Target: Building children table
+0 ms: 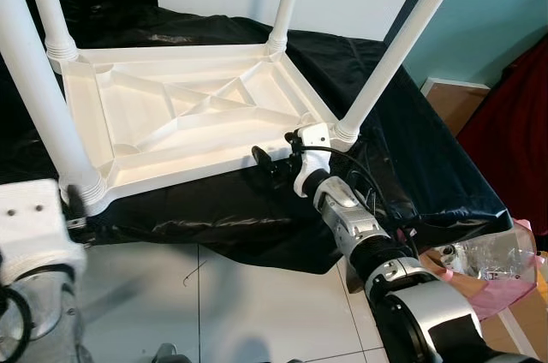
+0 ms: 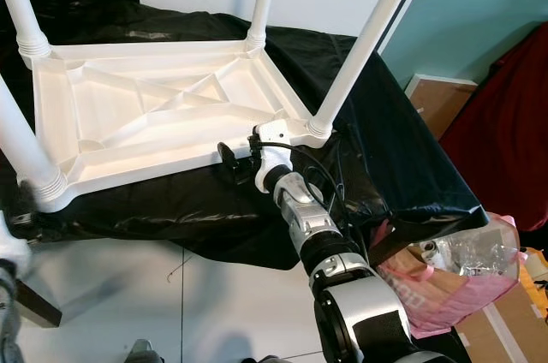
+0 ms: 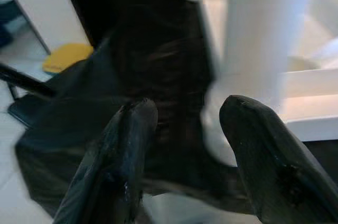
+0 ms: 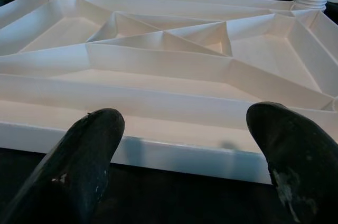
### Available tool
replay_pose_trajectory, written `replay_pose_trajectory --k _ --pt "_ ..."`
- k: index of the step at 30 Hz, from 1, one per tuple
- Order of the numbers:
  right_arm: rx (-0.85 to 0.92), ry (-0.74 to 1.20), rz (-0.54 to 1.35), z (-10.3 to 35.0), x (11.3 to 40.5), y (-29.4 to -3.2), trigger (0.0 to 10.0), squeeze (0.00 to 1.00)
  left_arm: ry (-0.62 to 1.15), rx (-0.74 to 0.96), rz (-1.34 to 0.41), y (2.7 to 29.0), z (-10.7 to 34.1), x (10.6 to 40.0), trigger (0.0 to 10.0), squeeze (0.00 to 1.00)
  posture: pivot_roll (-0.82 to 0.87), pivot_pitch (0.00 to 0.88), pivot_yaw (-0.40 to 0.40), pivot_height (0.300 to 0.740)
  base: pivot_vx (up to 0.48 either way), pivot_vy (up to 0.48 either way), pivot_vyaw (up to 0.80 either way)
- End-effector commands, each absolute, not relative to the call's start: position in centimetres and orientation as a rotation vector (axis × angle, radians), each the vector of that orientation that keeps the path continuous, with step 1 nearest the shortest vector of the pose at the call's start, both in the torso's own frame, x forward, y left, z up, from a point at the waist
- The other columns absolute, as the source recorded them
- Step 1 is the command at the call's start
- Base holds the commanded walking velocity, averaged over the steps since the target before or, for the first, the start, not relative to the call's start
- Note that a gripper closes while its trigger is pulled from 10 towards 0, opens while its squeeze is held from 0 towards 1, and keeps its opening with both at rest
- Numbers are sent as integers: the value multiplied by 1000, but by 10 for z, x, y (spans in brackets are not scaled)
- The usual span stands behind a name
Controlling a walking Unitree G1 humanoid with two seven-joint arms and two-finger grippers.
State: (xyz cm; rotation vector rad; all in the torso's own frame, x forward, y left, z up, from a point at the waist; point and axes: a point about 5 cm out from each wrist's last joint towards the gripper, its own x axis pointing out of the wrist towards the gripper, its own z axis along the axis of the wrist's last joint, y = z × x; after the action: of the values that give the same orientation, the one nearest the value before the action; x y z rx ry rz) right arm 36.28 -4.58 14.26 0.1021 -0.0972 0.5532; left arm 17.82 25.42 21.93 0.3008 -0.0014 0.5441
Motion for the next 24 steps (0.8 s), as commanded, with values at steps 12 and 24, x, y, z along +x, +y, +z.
replay_pose_trajectory --k 12,24 --pt "123 -96 499 133 359 -52 10000 0 -33 432 814 321 247 204 10000 0 287 74 -174 740 0 0 0" --pt "117 -125 369 128 355 -81 10000 0 -61 396 785 345 248 271 10000 0 150 67 -117 740 0 0 0"
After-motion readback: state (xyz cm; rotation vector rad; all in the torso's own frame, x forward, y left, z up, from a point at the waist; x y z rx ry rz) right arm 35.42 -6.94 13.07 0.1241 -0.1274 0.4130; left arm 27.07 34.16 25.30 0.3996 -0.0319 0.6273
